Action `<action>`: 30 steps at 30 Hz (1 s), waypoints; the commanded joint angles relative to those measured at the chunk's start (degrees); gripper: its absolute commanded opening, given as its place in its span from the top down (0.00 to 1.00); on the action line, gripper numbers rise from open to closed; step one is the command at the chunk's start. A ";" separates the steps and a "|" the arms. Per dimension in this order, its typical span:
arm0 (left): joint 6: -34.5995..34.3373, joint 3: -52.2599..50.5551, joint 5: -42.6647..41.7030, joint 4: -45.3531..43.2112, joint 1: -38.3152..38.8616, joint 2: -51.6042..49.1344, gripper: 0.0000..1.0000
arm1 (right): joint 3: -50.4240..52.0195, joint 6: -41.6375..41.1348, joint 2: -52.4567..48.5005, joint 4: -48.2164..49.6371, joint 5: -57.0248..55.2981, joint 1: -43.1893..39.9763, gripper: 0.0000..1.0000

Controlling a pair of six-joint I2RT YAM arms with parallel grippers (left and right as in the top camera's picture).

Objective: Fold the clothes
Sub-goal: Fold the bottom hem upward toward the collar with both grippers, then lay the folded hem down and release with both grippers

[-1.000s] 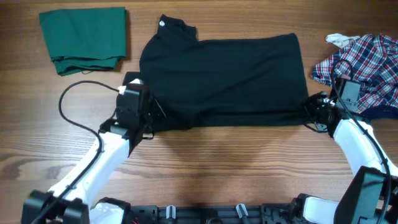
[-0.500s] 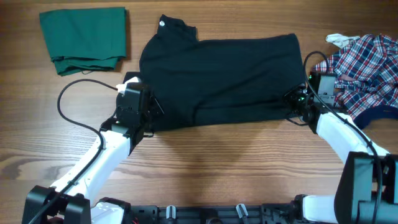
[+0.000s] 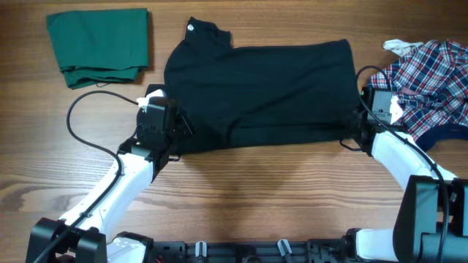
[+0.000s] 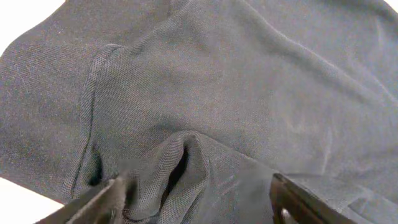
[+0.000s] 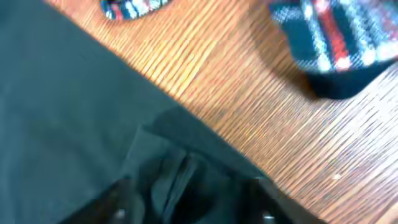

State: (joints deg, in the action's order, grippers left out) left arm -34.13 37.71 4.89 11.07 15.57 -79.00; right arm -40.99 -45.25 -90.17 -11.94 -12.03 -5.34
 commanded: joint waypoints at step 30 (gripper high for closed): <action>3.72 0.55 -8.09 9.97 3.43 1.79 0.96 | -5.35 19.74 4.87 -20.33 18.56 0.09 0.96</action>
State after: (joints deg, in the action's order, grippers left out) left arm -29.78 37.98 -2.37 23.53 18.81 -71.66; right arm -47.62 -24.38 -84.55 -34.81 5.32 -5.34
